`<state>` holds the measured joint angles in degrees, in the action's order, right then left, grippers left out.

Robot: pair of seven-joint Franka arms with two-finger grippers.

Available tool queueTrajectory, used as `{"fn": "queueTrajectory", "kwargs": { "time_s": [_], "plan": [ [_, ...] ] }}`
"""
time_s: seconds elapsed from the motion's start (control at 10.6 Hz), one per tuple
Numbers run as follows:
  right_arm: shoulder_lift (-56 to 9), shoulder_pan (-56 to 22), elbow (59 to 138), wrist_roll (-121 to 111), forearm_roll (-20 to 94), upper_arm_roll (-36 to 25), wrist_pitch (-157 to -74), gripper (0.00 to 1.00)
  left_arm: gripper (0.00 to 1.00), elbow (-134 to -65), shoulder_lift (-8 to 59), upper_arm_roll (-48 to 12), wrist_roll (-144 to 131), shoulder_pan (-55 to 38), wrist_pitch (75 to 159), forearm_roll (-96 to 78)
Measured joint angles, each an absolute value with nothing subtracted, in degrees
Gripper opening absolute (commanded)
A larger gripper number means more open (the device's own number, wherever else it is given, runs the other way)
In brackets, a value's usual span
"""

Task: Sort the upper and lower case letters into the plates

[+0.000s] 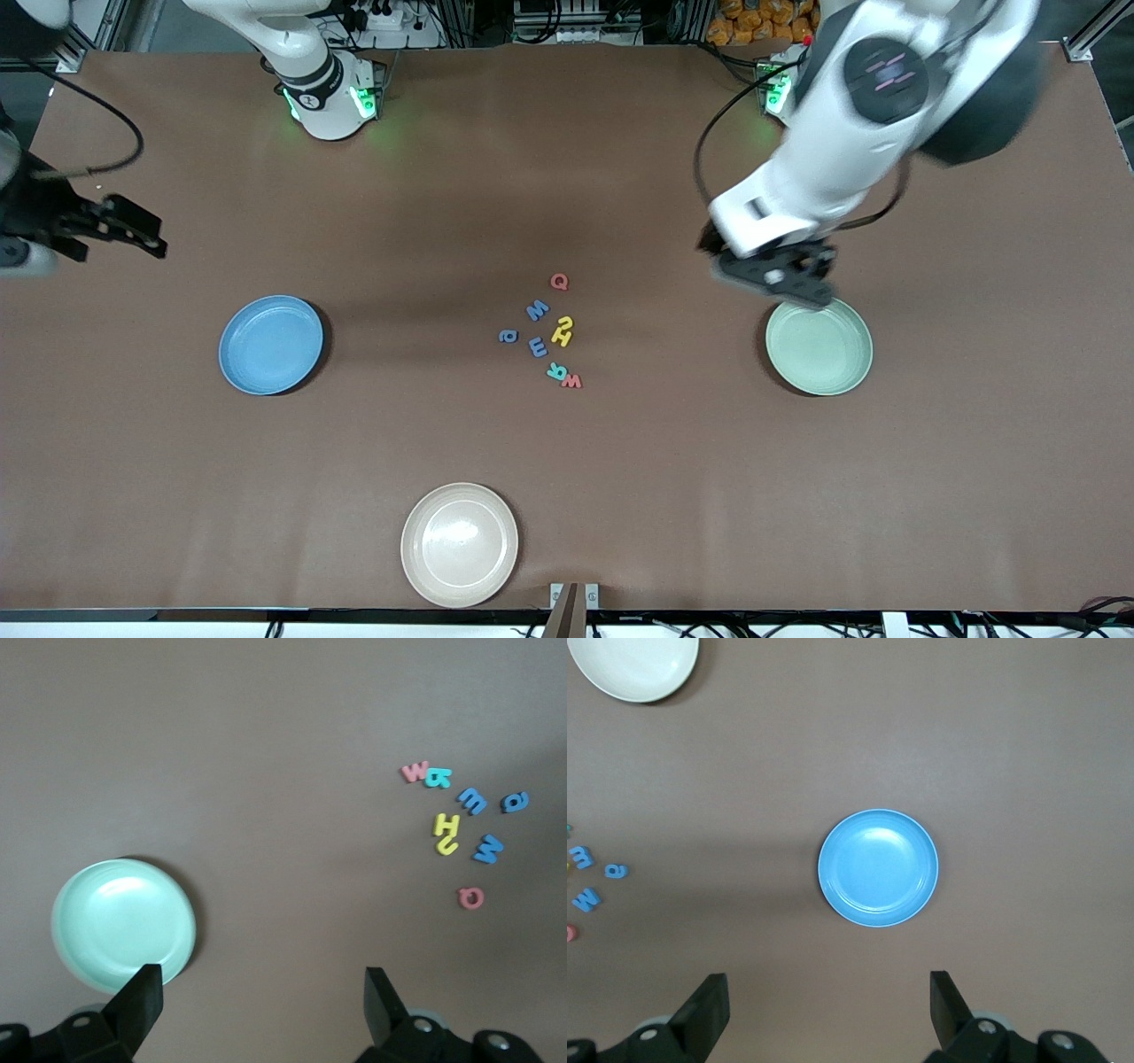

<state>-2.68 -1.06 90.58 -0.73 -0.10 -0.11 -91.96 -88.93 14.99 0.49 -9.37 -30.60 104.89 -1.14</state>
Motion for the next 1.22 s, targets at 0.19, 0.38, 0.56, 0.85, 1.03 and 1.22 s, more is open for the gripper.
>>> {"fn": "queueTrajectory", "kwargs": {
  "time_s": [0.19,0.38,0.56,0.85,1.03,1.22],
  "plan": [
    [-5.3,-0.7,91.4,-0.7,-0.1,-0.1,-93.3,1.00,1.00,-88.9,20.4,-0.3,-13.2,-34.3,109.2,-1.2],
    [-9.4,-0.2,91.6,-0.9,-0.1,-0.1,-96.9,1.00,1.00,-88.5,25.5,-2.9,-14.8,-35.9,113.3,-1.2],
    [-14.2,0.4,91.8,-1.3,-0.1,-0.1,-100.5,1.00,1.00,-86.6,30.8,-4.5,-16.2,-36.6,116.6,-1.2],
    [-18.4,0.4,91.8,-1.4,0.0,0.1,-101.5,1.00,1.00,-84.1,37.6,-4.7,-17.5,-37.8,124.2,-1.3],
    [-20.0,0.3,91.8,-1.4,0.4,0.4,-101.6,1.00,1.00,-83.6,41.4,-4.7,-19.1,-38.9,129.2,-1.3],
    [-21.5,0.2,91.8,-1.4,1.0,0.5,-102.0,1.00,0.96,-82.1,45.0,-4.7,-19.6,-40.1,132.1,-1.3]
  ]
}}
